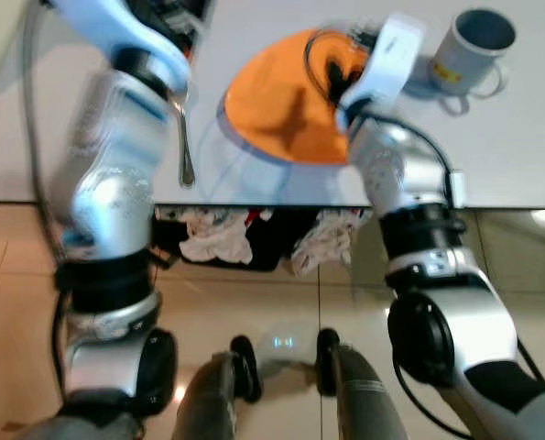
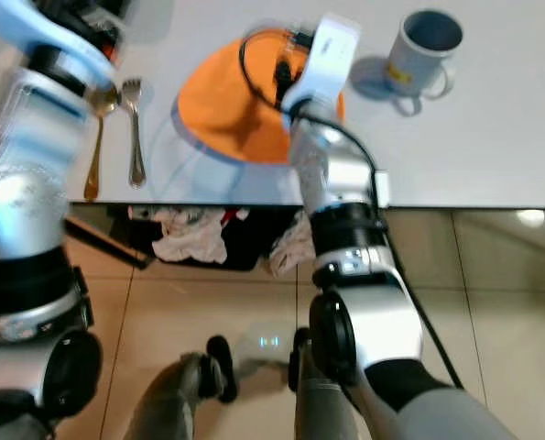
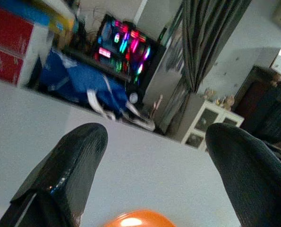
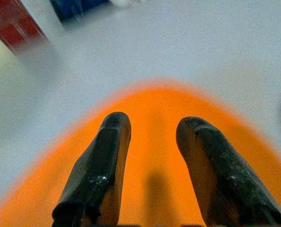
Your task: Setting the table
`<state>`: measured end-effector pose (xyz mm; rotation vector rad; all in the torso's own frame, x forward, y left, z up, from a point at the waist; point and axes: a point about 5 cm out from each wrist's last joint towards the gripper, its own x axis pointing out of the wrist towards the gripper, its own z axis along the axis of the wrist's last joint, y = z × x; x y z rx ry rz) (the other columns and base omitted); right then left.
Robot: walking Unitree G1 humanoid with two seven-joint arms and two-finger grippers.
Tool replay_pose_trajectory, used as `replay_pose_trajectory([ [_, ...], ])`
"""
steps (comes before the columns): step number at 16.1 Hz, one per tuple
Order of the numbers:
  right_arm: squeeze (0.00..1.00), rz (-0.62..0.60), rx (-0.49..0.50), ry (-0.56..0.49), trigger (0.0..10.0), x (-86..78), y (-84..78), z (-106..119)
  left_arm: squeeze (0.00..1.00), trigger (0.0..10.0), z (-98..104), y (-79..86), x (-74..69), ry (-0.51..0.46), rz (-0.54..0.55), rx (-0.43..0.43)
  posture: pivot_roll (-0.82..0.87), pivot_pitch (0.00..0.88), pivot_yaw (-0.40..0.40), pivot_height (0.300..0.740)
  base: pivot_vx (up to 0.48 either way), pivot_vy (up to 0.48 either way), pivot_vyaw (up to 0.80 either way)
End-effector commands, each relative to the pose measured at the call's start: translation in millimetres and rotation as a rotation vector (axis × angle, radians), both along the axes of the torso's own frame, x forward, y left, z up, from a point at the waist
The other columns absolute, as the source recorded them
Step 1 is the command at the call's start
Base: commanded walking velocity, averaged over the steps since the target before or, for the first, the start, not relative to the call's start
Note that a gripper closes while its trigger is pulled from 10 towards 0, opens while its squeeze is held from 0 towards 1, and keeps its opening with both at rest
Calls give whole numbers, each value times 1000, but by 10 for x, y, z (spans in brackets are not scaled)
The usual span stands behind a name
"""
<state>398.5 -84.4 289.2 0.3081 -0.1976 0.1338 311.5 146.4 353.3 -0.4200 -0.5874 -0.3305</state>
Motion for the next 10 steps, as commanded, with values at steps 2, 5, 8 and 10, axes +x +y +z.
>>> replay_pose_trajectory([
  [2, 0, 114, 76, -161, 10000, -190, -34, 173, 0, 10000, -64, 192, -283, -62, 72, 115, -99, 268, 23, 740, 0, 0, 0],
  [5, 0, 251, 92, -254, 10000, -413, -22, 179, 0, 10000, -331, 286, -436, 14, 133, 198, -83, 236, 10, 740, 0, 0, 0],
  [8, 0, 431, 57, -202, 10000, -828, 29, -287, 0, 10000, -1080, 309, -661, 291, 239, 242, -73, 183, -16, 740, 0, 480, 0],
  [10, 0, 450, 43, -177, 10000, -898, 36, -397, 0, 10000, -1122, 292, -657, 300, 274, 232, -67, 158, -24, 740, 0, 480, 0],
])
